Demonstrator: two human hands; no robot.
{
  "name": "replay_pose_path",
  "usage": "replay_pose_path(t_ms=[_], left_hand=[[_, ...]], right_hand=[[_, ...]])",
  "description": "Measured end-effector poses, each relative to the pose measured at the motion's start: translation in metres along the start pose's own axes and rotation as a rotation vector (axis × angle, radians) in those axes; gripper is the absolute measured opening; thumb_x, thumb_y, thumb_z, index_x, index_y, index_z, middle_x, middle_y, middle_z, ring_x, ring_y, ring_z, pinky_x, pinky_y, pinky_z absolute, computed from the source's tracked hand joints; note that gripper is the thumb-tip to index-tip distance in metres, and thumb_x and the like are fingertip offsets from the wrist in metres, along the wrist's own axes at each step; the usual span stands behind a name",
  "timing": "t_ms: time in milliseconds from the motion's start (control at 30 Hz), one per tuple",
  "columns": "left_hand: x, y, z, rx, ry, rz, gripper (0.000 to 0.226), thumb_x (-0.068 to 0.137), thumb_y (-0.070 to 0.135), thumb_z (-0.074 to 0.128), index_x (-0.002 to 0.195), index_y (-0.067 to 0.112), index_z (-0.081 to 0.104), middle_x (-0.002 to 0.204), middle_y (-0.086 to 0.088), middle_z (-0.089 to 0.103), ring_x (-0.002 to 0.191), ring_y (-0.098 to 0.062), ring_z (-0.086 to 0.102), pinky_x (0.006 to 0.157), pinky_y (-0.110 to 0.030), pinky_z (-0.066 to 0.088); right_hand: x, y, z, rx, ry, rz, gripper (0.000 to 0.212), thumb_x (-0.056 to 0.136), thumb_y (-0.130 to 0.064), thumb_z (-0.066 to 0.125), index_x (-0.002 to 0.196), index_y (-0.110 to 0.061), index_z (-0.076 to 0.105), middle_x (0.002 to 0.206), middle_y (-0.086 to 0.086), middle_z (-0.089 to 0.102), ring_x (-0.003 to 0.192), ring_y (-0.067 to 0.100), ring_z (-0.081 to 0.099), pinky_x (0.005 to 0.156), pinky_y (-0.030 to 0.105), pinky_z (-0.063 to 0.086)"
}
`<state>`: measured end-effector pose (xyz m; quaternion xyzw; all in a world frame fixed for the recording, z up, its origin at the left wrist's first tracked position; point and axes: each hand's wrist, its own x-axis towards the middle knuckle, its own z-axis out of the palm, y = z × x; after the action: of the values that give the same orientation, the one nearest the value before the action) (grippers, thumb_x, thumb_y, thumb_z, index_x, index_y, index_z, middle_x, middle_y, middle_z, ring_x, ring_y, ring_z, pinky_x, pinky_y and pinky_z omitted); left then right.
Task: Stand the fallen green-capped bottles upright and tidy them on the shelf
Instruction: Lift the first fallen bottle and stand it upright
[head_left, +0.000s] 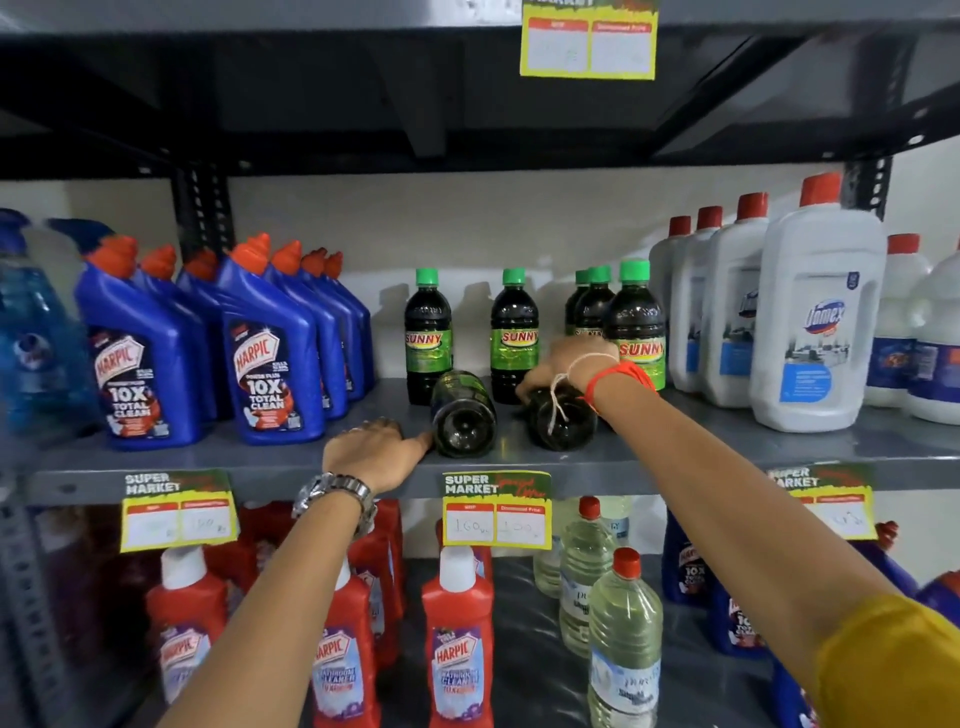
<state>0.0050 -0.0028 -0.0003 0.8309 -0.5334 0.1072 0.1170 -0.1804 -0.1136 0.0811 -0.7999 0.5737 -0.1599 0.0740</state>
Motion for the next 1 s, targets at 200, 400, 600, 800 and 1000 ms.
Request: replay_pose_path(t_ms=[200,400,600,800,1000], left_hand=[[0.0,0.002,0.0,-0.028,0.015,-0.03,0.071,0.083,0.067,0.019,0.114,0.015,0.055,0.127,-0.007,0.057,0.107,-0.026,0.057,0.075,-0.033,0.042],[0.001,0.002,0.0,-0.031,0.017,-0.038,0.068,0.084,0.064,0.021,0.117,0.015,0.054,0.132,-0.007,0.054,0.113,-0.026,0.054,0.077,-0.034,0.041],[0.001,-0.002,0.001,-0.038,0.021,-0.009,0.066,0.083,0.063,0.02,0.107,0.012,0.055,0.12,-0.011,0.059,0.102,-0.028,0.057,0.072,-0.034,0.04],[0.004,-0.002,0.003,-0.024,0.03,-0.015,0.071,0.083,0.065,0.019,0.118,0.015,0.054,0.132,-0.009,0.054,0.111,-0.028,0.055,0.075,-0.034,0.041],[0.004,-0.002,0.004,-0.021,0.028,-0.016,0.068,0.083,0.064,0.02,0.115,0.015,0.054,0.13,-0.01,0.056,0.11,-0.028,0.055,0.071,-0.034,0.038]], right_hand=[[-0.023,-0.006,-0.016,-0.021,0.502,-0.033,0.074,0.065,-0.059,0.071,0.118,-0.011,0.054,0.107,0.011,0.066,0.103,0.032,0.063,0.066,0.031,0.04],[-0.034,-0.009,-0.007,0.325,0.708,-0.267,0.084,0.061,-0.044,0.075,0.132,-0.025,0.035,0.088,0.011,0.068,0.088,0.038,0.064,0.066,0.035,0.044],[-0.041,-0.002,0.031,0.54,0.714,-0.326,0.085,0.061,-0.036,0.077,0.132,-0.022,0.032,0.086,0.007,0.067,0.083,0.034,0.064,0.074,0.037,0.05],[-0.036,0.006,0.038,0.649,0.661,-0.35,0.088,0.062,-0.033,0.079,0.132,-0.021,0.026,0.091,0.009,0.065,0.076,0.029,0.063,0.077,0.042,0.054],[-0.04,0.001,0.04,0.295,0.691,-0.172,0.121,0.051,-0.063,0.079,0.144,-0.013,0.019,0.134,0.02,0.039,0.119,0.036,0.051,0.086,0.042,0.051]])
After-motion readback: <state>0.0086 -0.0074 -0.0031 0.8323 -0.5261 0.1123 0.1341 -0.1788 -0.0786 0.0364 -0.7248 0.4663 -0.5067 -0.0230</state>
